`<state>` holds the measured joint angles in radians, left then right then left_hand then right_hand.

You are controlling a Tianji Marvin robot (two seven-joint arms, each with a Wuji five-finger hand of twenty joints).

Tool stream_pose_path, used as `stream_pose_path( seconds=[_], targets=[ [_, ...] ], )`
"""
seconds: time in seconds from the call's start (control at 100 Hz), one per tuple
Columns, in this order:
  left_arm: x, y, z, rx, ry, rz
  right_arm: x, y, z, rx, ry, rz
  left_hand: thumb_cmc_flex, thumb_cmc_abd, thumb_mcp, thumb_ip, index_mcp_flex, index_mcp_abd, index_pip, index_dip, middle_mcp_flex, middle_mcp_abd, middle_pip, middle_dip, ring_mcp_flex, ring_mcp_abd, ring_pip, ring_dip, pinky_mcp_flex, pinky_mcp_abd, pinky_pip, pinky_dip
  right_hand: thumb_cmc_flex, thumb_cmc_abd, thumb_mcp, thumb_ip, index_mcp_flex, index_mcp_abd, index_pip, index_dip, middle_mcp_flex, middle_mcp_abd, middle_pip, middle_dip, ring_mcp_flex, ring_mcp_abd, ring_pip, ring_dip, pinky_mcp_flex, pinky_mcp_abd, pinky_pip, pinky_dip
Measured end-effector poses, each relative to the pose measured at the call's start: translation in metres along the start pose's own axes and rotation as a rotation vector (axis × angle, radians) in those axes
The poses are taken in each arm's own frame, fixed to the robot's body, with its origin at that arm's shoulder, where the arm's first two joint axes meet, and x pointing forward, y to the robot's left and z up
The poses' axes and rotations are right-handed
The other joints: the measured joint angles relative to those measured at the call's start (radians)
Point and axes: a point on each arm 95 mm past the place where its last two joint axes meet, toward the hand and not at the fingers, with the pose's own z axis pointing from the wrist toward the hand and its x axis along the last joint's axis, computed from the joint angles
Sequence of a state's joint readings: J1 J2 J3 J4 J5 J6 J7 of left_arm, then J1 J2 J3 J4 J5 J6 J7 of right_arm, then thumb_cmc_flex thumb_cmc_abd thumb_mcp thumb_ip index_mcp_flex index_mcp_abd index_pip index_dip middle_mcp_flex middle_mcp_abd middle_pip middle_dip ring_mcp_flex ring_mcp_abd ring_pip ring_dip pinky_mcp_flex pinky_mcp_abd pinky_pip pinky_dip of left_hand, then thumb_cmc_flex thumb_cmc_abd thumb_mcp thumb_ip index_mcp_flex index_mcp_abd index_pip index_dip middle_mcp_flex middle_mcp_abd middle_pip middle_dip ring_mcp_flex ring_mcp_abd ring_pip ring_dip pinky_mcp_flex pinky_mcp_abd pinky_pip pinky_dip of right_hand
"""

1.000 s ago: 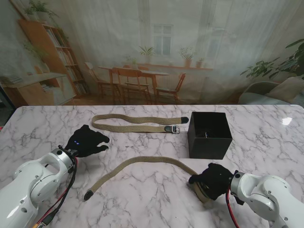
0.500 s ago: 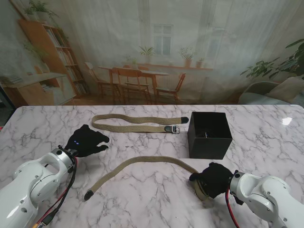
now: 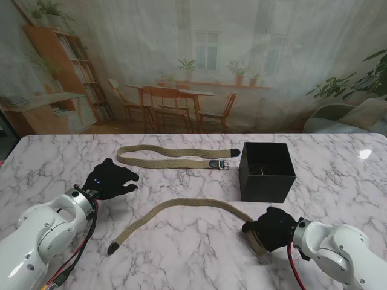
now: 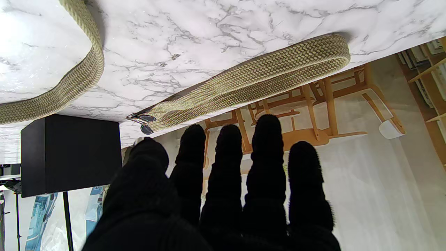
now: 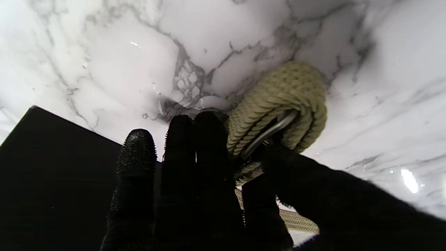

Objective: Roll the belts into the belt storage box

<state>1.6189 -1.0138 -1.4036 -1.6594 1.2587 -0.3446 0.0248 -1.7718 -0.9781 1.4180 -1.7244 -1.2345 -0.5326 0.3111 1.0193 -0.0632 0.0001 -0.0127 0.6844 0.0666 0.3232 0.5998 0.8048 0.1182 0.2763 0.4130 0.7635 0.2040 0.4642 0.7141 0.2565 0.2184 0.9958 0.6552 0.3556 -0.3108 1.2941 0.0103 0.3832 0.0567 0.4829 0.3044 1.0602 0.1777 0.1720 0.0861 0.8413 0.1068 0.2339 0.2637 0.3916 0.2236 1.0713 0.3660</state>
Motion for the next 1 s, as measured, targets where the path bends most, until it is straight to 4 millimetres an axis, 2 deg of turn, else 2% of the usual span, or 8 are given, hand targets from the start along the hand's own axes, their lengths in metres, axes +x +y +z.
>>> stream_pose_path(
  seconds=[0.25, 0.31, 0.39, 0.45, 0.56, 0.71, 0.84, 1.0],
  targets=[
    [-0.0001, 0.0000, -0.0001, 0.003, 0.000, 0.001, 0.0019, -0.0014, -0.0005, -0.009, -0.017, -0.057, 0.000, 0.000, 0.000, 0.000, 0.000, 0.000, 0.000, 0.000, 0.000, 0.000, 0.000, 0.000, 0.000, 0.000, 0.000, 0.000, 0.000, 0.000, 0.000, 0.000, 0.093, 0.021, -0.056, -0.023, 0.031, 0.000, -0.014, -0.019, 0.013, 0.013, -0.007, 0.008, 0.037, 0.018, 0.000, 0.000, 0.033, 0.000, 0.022, 0.000],
    [-0.0003, 0.0001, -0.0002, 0.003, -0.001, 0.002, 0.0024, -0.0011, -0.0005, -0.013, -0.011, -0.028, 0.000, 0.000, 0.000, 0.000, 0.000, 0.000, 0.000, 0.000, 0.000, 0.000, 0.000, 0.000, 0.000, 0.000, 0.000, 0.000, 0.000, 0.000, 0.000, 0.000, -0.015, 0.205, -0.438, -0.045, 0.073, 0.001, -0.015, -0.029, 0.047, 0.022, -0.007, 0.008, 0.073, 0.036, 0.003, 0.000, 0.038, 0.012, 0.032, 0.000],
    [-0.0004, 0.0002, -0.0003, 0.002, -0.001, 0.004, 0.0030, -0.0014, -0.0001, -0.018, -0.014, 0.011, 0.000, 0.000, 0.000, 0.000, 0.000, 0.000, 0.000, 0.000, 0.000, 0.000, 0.000, 0.000, 0.000, 0.000, 0.000, 0.000, 0.000, 0.000, 0.000, 0.000, 0.004, 0.407, -0.864, -0.066, 0.121, 0.001, -0.012, -0.041, 0.084, 0.039, -0.007, 0.009, 0.108, 0.059, 0.011, 0.000, 0.042, 0.023, 0.043, 0.000],
    [-0.0005, 0.0004, -0.0004, 0.002, -0.001, 0.005, 0.0029, -0.0020, 0.0000, -0.019, -0.021, 0.009, 0.000, 0.000, 0.000, 0.000, 0.000, 0.000, 0.000, 0.000, 0.000, 0.000, 0.000, 0.000, 0.000, 0.000, 0.000, 0.000, 0.000, 0.000, 0.000, 0.000, 0.050, 0.466, -0.981, -0.072, 0.154, 0.001, -0.010, -0.042, 0.117, 0.044, -0.005, 0.009, 0.134, 0.070, 0.034, 0.009, 0.049, 0.028, 0.053, 0.000],
    [-0.0005, 0.0004, -0.0005, 0.002, -0.001, 0.007, 0.0031, -0.0021, 0.0009, -0.052, -0.032, 0.003, 0.000, 0.000, 0.000, 0.000, 0.000, 0.000, 0.000, 0.000, 0.000, 0.000, 0.000, 0.000, 0.000, 0.000, 0.000, 0.000, 0.000, 0.000, 0.000, 0.000, 0.120, 0.464, -0.999, -0.072, 0.189, 0.001, -0.004, -0.044, 0.154, 0.047, 0.005, 0.009, 0.170, 0.079, 0.054, 0.025, 0.071, 0.036, 0.072, 0.000],
    [-0.0006, 0.0005, -0.0006, 0.002, -0.002, 0.007, 0.0033, -0.0043, 0.0017, -0.060, -0.035, -0.003, 0.000, 0.000, 0.000, 0.000, 0.000, 0.000, 0.000, 0.000, 0.000, 0.000, 0.000, 0.000, 0.000, 0.000, 0.000, 0.000, 0.000, 0.000, 0.000, 0.000, 0.129, 0.285, -0.650, -0.072, 0.190, 0.001, 0.009, -0.044, 0.176, 0.037, 0.005, 0.010, 0.198, 0.078, 0.060, 0.050, 0.094, 0.045, 0.086, 0.000],
    [-0.0006, 0.0006, -0.0006, 0.001, -0.002, 0.008, 0.0031, -0.0043, 0.0011, -0.033, -0.032, 0.005, 0.000, 0.000, 0.000, 0.000, 0.000, 0.000, 0.000, 0.000, 0.000, 0.000, 0.000, 0.000, 0.000, 0.000, 0.000, 0.000, 0.000, 0.000, 0.000, 0.000, -0.026, 0.087, -0.226, -0.017, 0.152, 0.002, 0.050, -0.044, 0.173, 0.037, 0.005, 0.011, 0.199, 0.078, 0.060, 0.055, 0.101, 0.079, 0.086, 0.000],
    [-0.0006, 0.0007, -0.0006, 0.000, -0.002, 0.010, 0.0027, -0.0032, -0.0019, -0.015, 0.001, 0.097, 0.011, 0.000, 0.000, 0.000, 0.000, 0.000, 0.000, 0.000, 0.000, 0.000, 0.000, 0.000, 0.000, 0.000, 0.000, 0.000, 0.000, 0.000, 0.000, 0.000, -0.282, 0.030, 0.052, 0.286, 0.112, 0.003, 0.047, -0.044, 0.081, 0.077, 0.002, 0.011, 0.167, 0.105, 0.055, 0.055, 0.080, 0.138, 0.065, -0.001]
  ],
)
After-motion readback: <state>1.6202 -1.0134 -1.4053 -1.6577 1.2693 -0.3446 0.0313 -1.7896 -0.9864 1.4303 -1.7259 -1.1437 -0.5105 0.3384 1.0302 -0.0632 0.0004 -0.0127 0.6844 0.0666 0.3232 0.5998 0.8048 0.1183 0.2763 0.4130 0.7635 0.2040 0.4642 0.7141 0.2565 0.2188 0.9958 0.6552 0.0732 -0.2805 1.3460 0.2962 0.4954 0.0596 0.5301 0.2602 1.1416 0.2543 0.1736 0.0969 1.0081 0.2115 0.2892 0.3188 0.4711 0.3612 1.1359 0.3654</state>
